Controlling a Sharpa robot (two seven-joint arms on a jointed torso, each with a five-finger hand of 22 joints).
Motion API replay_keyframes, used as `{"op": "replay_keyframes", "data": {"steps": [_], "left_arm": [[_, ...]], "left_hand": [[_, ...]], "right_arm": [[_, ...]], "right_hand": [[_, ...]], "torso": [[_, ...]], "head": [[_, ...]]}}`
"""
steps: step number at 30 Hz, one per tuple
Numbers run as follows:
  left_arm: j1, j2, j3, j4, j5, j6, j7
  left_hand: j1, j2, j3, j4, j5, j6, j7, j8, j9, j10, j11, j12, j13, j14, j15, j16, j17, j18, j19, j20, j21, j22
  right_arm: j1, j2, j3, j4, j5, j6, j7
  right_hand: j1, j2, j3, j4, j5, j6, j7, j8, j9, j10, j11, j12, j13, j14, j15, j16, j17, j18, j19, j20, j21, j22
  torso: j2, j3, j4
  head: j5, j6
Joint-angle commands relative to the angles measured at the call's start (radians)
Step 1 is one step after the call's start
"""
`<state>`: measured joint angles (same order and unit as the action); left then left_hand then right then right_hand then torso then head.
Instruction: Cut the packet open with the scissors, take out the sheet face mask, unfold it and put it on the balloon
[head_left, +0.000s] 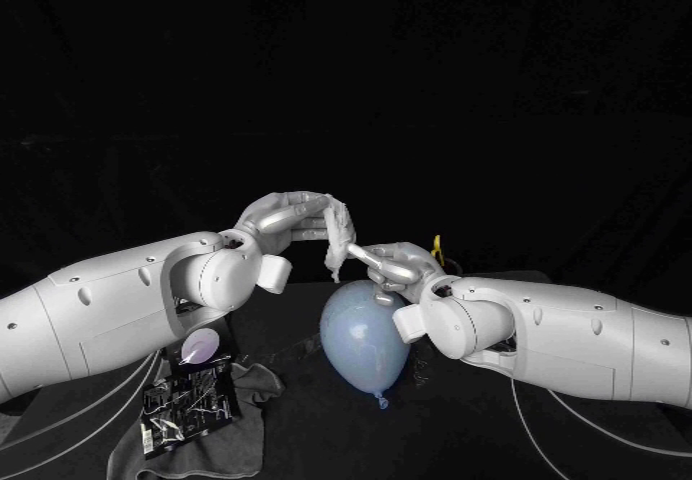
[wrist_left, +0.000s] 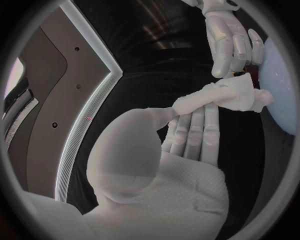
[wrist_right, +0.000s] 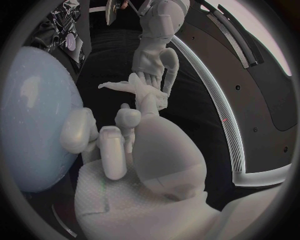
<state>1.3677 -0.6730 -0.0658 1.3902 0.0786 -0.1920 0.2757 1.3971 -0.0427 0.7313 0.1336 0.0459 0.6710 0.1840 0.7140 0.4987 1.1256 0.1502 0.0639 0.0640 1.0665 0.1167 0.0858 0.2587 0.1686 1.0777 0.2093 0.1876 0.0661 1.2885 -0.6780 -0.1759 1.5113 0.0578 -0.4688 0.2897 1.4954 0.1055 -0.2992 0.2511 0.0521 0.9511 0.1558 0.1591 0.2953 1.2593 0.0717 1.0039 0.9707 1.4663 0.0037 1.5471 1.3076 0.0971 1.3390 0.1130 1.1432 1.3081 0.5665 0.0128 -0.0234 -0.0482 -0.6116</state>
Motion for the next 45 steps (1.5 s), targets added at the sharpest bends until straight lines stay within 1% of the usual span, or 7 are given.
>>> {"op": "replay_keyframes", "data": {"steps": [1,6,19,22,29,38,45], "left_arm": [[0.001,0.002,0.002,0.001,0.007,0.005,0.016],[0.001,0.004,0.002,0.0,0.008,0.005,0.015],[0.001,0.008,0.002,-0.001,0.008,0.006,0.013],[0.001,0.008,0.002,-0.001,0.009,0.007,0.013],[0.001,0.007,0.002,-0.002,0.009,0.007,0.014],[0.001,0.001,0.001,-0.003,0.009,0.005,0.014],[0.001,-0.008,0.001,-0.007,0.009,0.007,0.014]], "left_hand": [[0.01,-0.002,0.003,-0.003,0.003,0.009,0.017,0.003,0.161,0.007,0.001,0.001,0.0,-0.004,-0.001,-0.005,-0.001,0.017,0.005,-0.002,-0.005,0.0],[0.011,-0.003,0.004,-0.004,0.003,0.009,0.017,0.003,0.161,0.007,0.001,0.001,0.0,-0.004,-0.001,-0.005,-0.002,0.017,0.007,-0.002,-0.005,0.001],[0.011,-0.003,0.004,-0.004,0.003,0.009,0.017,0.003,0.161,0.007,0.0,0.001,0.0,-0.004,-0.001,-0.005,-0.002,0.017,0.007,-0.002,-0.005,0.001],[0.011,-0.003,0.004,-0.004,0.003,0.009,0.017,0.003,0.161,0.007,0.0,0.001,0.0,-0.004,-0.001,-0.005,-0.002,0.017,0.007,-0.002,-0.005,0.001],[0.011,-0.003,0.004,-0.004,0.003,0.009,0.017,0.003,0.161,0.007,0.0,0.001,0.0,-0.004,-0.001,-0.005,-0.002,0.017,0.007,-0.002,-0.005,0.001],[0.012,-0.004,0.005,-0.006,0.004,0.01,0.017,0.004,0.16,0.009,0.0,0.001,0.0,-0.003,-0.001,-0.006,-0.002,0.017,0.009,-0.003,-0.005,0.001],[0.012,-0.005,0.005,-0.006,0.004,0.01,0.017,0.004,0.16,0.009,0.0,0.001,0.0,-0.003,-0.002,-0.006,-0.002,0.017,0.01,-0.003,-0.005,0.001]], "right_arm": [[0.0,0.002,0.002,0.004,-0.004,0.048,0.034],[0.0,0.004,0.002,0.006,0.001,0.064,0.052],[0.0,0.018,0.004,0.001,0.011,0.067,0.072],[0.0,0.018,0.004,0.0,0.014,0.058,0.074],[0.0,0.016,0.005,-0.001,0.019,0.002,0.083],[0.0,0.0,0.006,0.009,0.0,-0.049,0.079],[0.0,-0.029,0.006,0.019,-0.044,-0.058,0.05]], "right_hand": [[0.008,0.002,-0.006,0.0,-0.004,-0.003,-0.001,0.008,0.002,-0.004,0.0,0.0,0.004,0.061,0.006,0.004,0.158,-0.008,-0.005,0.003,0.006,0.144],[0.014,0.015,-0.008,-0.001,-0.004,0.004,-0.003,0.016,0.005,-0.002,-0.002,0.001,0.005,0.064,0.005,0.006,0.166,-0.009,-0.003,0.003,0.013,0.146],[0.096,0.082,0.014,-0.043,-0.003,0.047,-0.02,0.04,0.013,0.009,-0.018,0.007,0.017,0.074,-0.007,0.011,0.191,-0.011,0.002,-0.005,0.033,0.149],[0.116,0.096,0.024,-0.055,-0.003,0.063,-0.029,0.05,0.017,0.012,-0.025,0.008,0.02,0.076,-0.012,0.012,0.196,-0.012,0.004,-0.008,0.038,0.151],[0.174,0.156,0.071,-0.113,-0.003,0.131,-0.078,0.132,0.063,0.073,-0.067,0.045,0.065,0.104,-0.05,0.024,0.263,-0.023,0.041,-0.042,0.101,0.166],[0.177,0.165,0.091,-0.149,-0.002,0.115,-0.084,0.175,0.096,0.1,-0.074,0.052,0.082,0.104,-0.058,0.024,0.263,-0.029,0.056,-0.053,0.127,0.173],[0.173,0.162,0.095,-0.161,-0.003,0.11,-0.085,0.188,0.106,0.104,-0.076,0.045,0.079,0.104,-0.06,0.024,0.263,-0.029,0.056,-0.055,0.127,0.172]], "torso": [[-0.001,0.0004,-0.0009],[-0.001,0.0002,-0.0008],[0.0,-0.0003,-0.0006],[-0.001,-0.0004,-0.0006],[-0.001,-0.0003,-0.0009],[-0.001,0.0005,-0.0011],[-0.002,0.0003,-0.0014]], "head": [[0.0,-0.001],[0.0,-0.001],[-0.002,-0.001],[-0.002,-0.002],[-0.002,-0.003],[-0.002,-0.004],[0.001,-0.005]]}}
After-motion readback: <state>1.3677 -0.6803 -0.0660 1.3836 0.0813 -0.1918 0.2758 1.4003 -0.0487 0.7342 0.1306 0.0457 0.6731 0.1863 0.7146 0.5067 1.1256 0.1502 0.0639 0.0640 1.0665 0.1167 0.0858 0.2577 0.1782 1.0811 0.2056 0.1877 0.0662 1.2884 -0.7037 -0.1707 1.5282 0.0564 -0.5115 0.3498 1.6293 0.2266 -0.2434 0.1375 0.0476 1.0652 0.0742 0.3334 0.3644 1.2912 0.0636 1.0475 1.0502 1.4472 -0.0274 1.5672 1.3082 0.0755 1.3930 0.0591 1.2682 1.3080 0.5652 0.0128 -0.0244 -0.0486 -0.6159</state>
